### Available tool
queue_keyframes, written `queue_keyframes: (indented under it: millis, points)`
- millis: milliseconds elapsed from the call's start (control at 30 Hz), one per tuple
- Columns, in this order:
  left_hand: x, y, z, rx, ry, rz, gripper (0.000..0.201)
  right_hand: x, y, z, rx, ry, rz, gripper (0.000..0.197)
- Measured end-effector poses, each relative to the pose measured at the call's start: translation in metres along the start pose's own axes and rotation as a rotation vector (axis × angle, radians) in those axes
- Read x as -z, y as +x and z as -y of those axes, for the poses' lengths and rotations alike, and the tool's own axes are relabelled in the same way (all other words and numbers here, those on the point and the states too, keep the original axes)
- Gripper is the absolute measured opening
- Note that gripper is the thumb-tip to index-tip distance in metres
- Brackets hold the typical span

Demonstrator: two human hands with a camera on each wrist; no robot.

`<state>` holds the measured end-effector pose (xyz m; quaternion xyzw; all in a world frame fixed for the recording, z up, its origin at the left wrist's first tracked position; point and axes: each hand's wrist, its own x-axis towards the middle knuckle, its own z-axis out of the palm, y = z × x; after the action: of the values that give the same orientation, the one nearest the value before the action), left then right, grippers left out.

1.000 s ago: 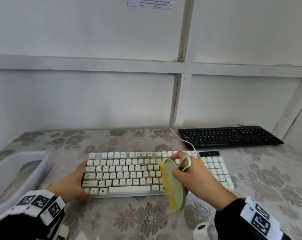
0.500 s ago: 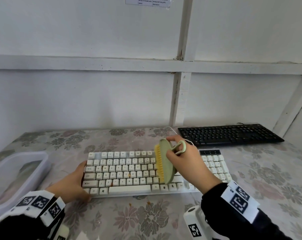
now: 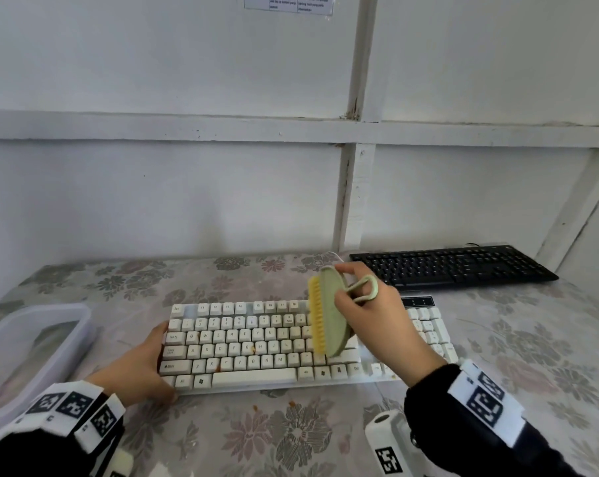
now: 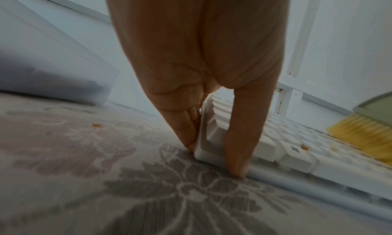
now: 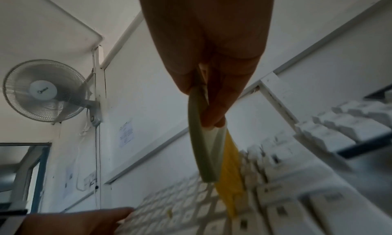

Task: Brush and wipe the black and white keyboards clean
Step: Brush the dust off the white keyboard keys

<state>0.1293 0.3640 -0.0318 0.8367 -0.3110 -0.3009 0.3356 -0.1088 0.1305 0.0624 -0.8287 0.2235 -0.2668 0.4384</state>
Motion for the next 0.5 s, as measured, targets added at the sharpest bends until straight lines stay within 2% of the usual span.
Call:
queue_keyframes:
  millis: [167,333,400,500]
  points:
    - [0.000,0.001,-0.001,0.006,-0.014,0.013,0.118,-0.018,-0.010,-0.014,-0.004,-0.069,0.118,0.027]
    - [-0.001,0.002,-0.001,-0.015,-0.028,0.012,0.119,-0.010,-0.023,-0.014,-0.076,-0.060,0.240,0.023]
    - [-0.001,0.001,-0.001,-0.014,-0.041,0.009,0.118,-0.003,-0.020,-0.008,-0.112,-0.020,0.215,0.021]
    - [-0.001,0.002,-0.001,0.000,-0.026,0.011,0.118,0.001,-0.008,-0.001,-0.077,0.006,0.081,0.022]
